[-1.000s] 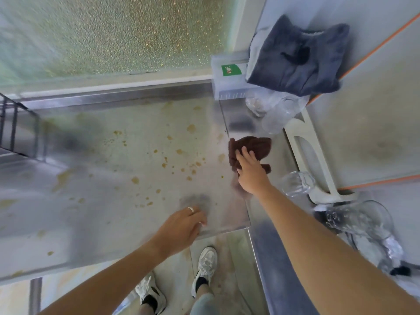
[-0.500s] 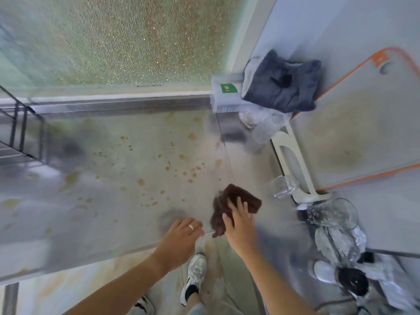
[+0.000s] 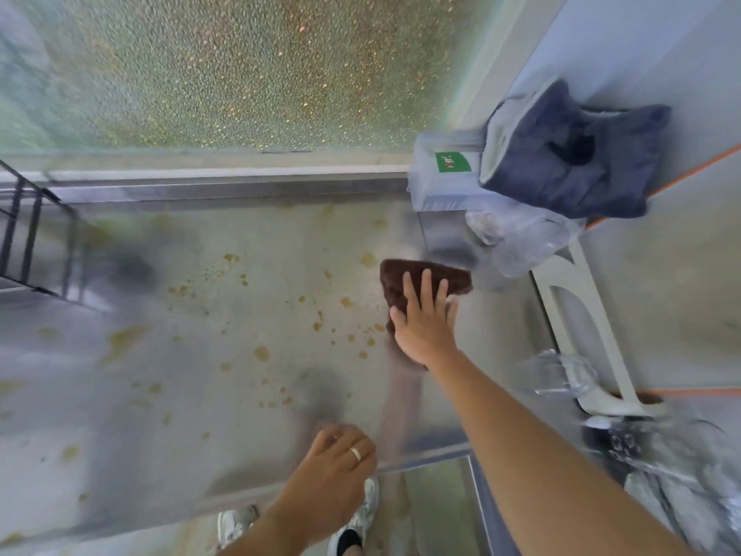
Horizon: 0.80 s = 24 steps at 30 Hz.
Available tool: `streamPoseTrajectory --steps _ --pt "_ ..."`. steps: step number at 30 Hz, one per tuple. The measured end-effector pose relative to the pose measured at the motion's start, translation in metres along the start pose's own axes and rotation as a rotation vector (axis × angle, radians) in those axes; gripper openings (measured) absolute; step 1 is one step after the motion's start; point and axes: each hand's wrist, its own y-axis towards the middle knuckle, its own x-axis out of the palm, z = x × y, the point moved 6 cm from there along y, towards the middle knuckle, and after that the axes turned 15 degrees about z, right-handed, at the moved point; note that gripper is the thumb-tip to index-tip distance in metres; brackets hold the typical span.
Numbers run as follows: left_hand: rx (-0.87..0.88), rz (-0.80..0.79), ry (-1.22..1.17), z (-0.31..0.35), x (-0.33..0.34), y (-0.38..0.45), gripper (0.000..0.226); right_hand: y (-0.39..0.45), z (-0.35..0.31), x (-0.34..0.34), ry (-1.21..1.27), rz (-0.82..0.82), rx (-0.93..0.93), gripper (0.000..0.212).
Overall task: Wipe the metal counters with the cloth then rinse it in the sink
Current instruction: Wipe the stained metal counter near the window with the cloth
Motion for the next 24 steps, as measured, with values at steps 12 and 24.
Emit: streamPoseTrajectory --steps 12,24 --pt "-0.066 -0.017 0.020 0.000 0.003 -0.001 0.020 0.091 -0.031 -0.019 -0.053 -0.014 -0.052 0.058" --pt "-0.091 -0.078 -0.041 0.006 -0.017 -0.005 0.028 -0.114 -0.021 -0.018 -0.149 0.138 -0.406 0.055"
